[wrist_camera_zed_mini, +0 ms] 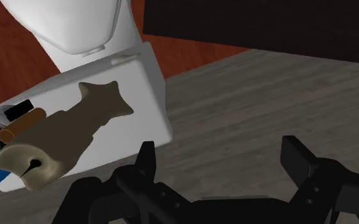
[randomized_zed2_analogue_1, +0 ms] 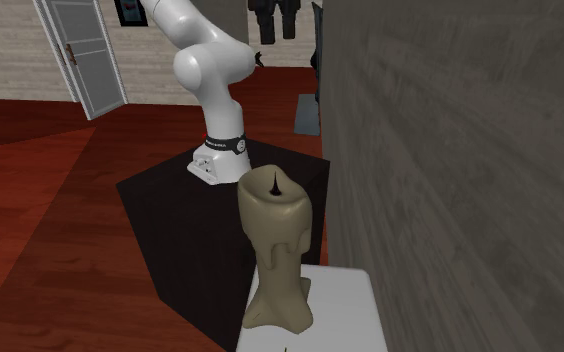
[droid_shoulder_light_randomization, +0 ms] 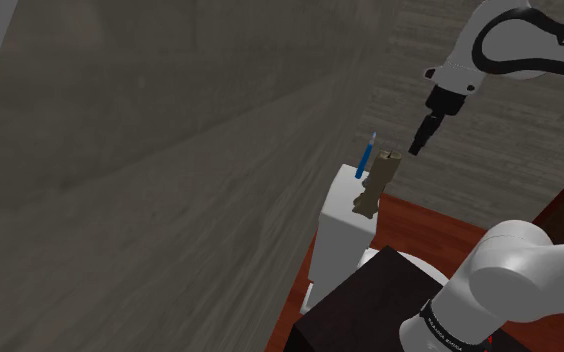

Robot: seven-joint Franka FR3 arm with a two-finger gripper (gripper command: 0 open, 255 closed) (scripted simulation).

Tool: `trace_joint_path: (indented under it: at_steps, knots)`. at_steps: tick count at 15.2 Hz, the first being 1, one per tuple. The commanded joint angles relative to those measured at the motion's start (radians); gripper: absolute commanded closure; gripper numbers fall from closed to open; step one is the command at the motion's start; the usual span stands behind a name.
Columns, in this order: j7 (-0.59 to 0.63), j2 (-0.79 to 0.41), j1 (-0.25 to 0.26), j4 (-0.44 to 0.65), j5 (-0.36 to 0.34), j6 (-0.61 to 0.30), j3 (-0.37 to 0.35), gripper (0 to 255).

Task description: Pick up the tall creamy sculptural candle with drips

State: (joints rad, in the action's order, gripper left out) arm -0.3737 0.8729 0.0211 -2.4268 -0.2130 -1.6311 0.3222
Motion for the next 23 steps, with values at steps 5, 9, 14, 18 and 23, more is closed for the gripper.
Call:
trace_joint_path:
  at_steps: [5, 9, 14, 18, 23]
  knots:
    - [-0.292, -0.063, 0.037, 0.011, -0.093, -0.113, 0.213, 0]
    - [-0.483, -0.152, 0.100, 0.065, -0.119, -0.191, 0.367, 0]
    - [-0.734, -0.297, 0.238, 0.174, -0.094, -0.280, 0.587, 0]
    - [-0.958, -0.439, 0.423, 0.291, -0.010, -0.336, 0.822, 0]
    - [-1.128, -0.542, 0.683, 0.372, 0.079, -0.383, 1.115, 0]
